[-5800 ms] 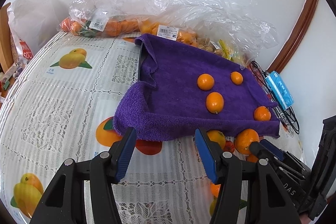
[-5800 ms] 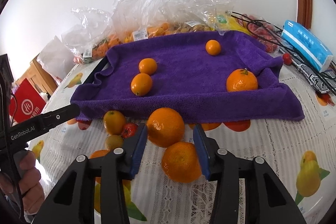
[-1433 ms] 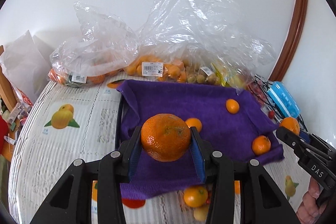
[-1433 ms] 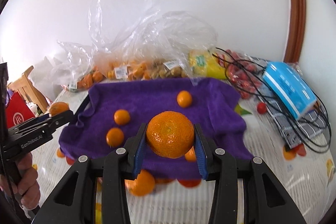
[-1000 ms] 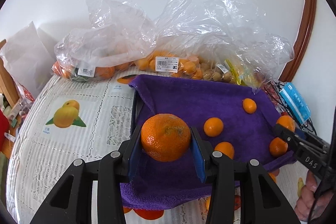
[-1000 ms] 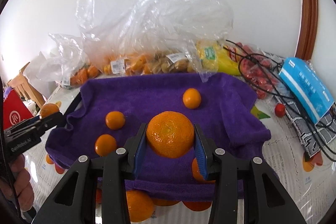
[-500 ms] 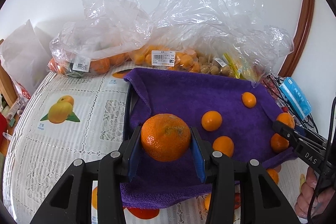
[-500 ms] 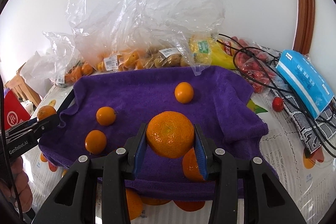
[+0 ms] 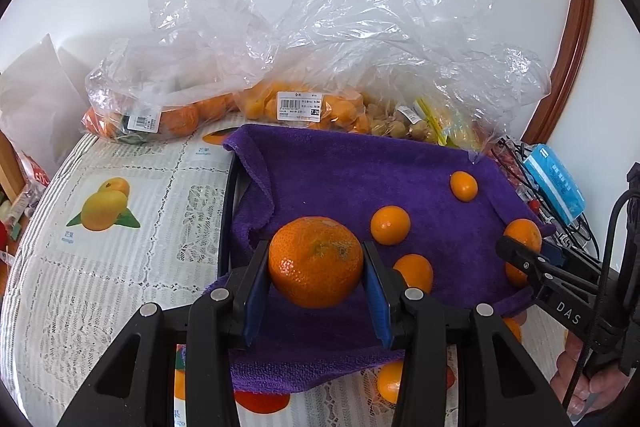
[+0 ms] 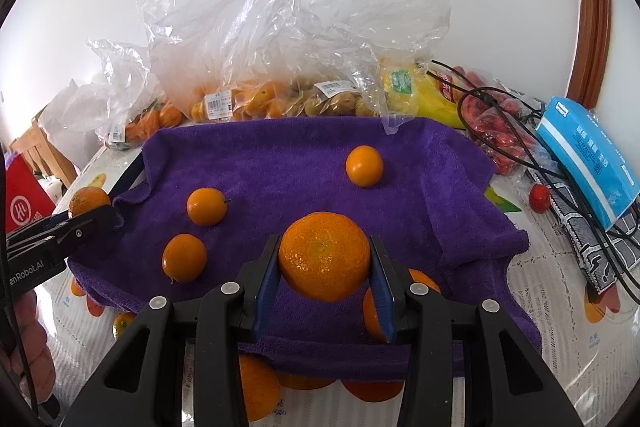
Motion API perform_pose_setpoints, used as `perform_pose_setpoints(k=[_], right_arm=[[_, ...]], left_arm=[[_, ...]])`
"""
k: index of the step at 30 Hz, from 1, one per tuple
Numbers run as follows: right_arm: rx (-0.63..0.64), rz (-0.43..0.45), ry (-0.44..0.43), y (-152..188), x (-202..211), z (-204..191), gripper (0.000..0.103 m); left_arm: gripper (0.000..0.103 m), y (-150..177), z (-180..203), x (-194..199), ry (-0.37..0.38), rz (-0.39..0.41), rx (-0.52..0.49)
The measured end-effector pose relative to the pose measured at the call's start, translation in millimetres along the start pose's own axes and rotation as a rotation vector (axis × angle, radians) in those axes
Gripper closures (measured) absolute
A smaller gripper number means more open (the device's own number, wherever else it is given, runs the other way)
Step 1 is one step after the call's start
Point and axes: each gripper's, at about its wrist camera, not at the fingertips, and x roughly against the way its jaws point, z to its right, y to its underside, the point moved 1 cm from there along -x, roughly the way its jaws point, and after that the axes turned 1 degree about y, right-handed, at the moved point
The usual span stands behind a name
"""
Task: Organize fruits
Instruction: 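Lower the mandarin onto the towel and open the right gripper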
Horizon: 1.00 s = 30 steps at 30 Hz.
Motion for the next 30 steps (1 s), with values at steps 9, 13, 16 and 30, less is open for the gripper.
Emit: perform_pose_setpoints(k=[9,13,16,30], right_arm=[[0.006,-0.017,0.010,1.8,-4.3,-1.0,0.061],[0.012,-0.023,0.017,2.6,-6.0,-1.5,0.061],[0.022,-0.023,0.027,3.0,-6.3,-3.1,0.061],[0.045,-0.021,0.043,3.8,-7.7,-6.3,0.061]], left_arm=[[0.062,0.3,-0.1,-0.9,0.006,-0.002,0.008],[0.062,0.1,-0.3,-0.2,0.011,0.001,0.010],[0.062,0.2,0.0,-0.2,0.014,0.002,0.010],[0.062,2.0,2.7,-0.2,0.020,0.004,0.002]])
